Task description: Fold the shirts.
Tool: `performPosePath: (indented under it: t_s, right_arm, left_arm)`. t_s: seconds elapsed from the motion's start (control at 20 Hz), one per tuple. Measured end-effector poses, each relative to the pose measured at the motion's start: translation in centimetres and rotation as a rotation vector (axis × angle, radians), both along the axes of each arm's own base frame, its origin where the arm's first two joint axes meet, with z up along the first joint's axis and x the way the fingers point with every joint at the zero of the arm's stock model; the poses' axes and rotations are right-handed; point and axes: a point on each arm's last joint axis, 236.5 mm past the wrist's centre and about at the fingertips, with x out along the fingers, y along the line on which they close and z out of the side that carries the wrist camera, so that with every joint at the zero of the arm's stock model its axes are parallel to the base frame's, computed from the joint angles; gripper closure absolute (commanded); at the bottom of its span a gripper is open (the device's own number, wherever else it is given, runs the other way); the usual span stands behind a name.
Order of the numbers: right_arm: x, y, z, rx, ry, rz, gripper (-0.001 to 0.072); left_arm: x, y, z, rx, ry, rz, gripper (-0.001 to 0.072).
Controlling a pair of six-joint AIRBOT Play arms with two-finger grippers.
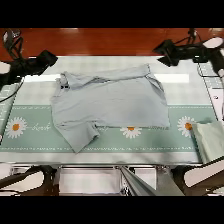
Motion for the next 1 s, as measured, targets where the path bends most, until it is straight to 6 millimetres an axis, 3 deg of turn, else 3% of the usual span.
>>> performPosePath:
  t_s: [0.1,0.25,0.35,0.5,0.65,0.85,1.0]
  right_arm:
    - [-3.9,-3.8,-1.2,-0.098,0.106,0.055,0.0094]
    - [-10.8,-10.2,-3.4,-0.248,0.256,0.007,0.0094]
    - [-15.5,-12.0,-4.6,-0.249,0.293,-0.07,0.0094]
    - [-21.8,-11.0,-6.2,-0.184,0.288,-0.145,0.0094]
    - [-26.2,-8.8,-7.8,-0.136,0.295,-0.165,0.0094]
    - [-29.2,-7.0,-9.2,-0.102,0.317,-0.156,0.0094]
    - [-29.7,-6.7,-9.5,-0.093,0.318,-0.165,0.0094]
  left_arm:
    - [-2.6,1.9,-2.0,-0.032,0.128,-0.037,0.0006]
    - [-9.4,5.1,-7.1,-0.118,0.38,-0.044,0.0006]
    - [-14.5,5.7,-10.3,-0.215,0.524,-0.021,0.0006]
    - [-19.9,4.3,-13.5,-0.364,0.639,-0.008,0.0006]
    - [-22.2,2.7,-15.1,-0.446,0.676,-0.002,0.0006]
    - [-22.9,1.6,-16.4,-0.459,0.689,0.003,0.0007]
    - [-22.9,-0.1,-16.8,-0.451,0.703,-0.038,0.001]
